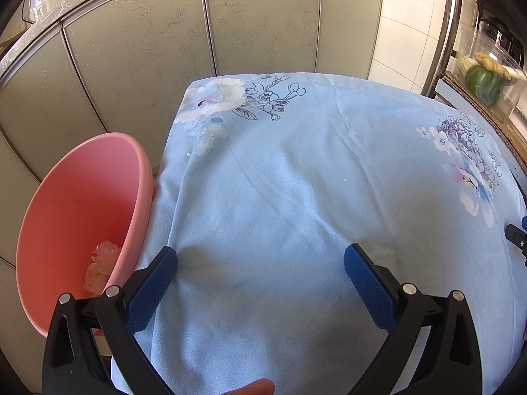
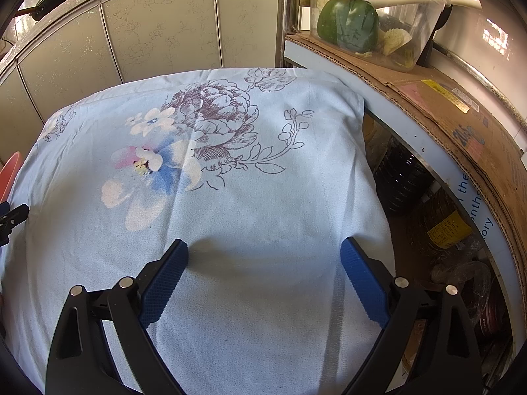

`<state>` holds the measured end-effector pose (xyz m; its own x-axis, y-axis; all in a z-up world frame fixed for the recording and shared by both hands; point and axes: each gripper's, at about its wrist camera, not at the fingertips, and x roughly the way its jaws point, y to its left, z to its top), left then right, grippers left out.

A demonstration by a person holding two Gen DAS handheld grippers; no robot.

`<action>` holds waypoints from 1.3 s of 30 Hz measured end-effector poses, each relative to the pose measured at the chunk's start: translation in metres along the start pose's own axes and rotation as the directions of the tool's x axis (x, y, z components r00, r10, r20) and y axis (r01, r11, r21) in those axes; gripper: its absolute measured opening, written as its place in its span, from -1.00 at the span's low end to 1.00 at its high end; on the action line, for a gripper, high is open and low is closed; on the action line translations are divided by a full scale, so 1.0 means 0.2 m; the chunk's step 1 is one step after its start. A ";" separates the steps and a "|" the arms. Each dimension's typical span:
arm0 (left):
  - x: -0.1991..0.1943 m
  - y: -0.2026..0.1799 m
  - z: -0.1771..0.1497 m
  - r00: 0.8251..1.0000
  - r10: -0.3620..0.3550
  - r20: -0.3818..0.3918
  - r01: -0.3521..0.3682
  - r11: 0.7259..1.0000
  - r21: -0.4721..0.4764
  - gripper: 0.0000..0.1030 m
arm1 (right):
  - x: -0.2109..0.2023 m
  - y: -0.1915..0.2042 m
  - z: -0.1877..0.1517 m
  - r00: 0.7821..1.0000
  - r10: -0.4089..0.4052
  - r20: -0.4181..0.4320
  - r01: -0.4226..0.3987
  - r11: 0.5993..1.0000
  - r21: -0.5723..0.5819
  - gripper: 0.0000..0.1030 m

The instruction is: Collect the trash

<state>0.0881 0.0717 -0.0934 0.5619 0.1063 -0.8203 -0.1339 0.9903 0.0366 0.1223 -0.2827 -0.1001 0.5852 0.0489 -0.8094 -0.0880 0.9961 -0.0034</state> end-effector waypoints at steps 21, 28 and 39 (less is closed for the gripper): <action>0.00 0.00 0.00 1.000 0.001 0.001 -0.001 1.000 0.000 0.93 | 0.00 0.00 0.00 1.000 -0.002 0.001 0.002 1.000 0.001 0.82; 0.00 0.00 0.00 1.000 0.000 0.002 0.000 1.000 0.000 0.93 | 0.00 0.01 0.00 1.000 -0.023 0.003 0.023 1.000 0.020 0.82; -0.15 -0.02 -0.03 0.995 0.019 0.098 -0.019 1.000 -0.001 0.63 | -0.25 0.34 0.00 0.983 0.036 0.179 -0.025 0.998 -0.065 0.82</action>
<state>0.0682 0.0634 -0.0725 0.6365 0.1329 -0.7598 -0.1453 0.9881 0.0511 0.0870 -0.2169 -0.0601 0.7167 0.0972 -0.6905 -0.1547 0.9877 -0.0215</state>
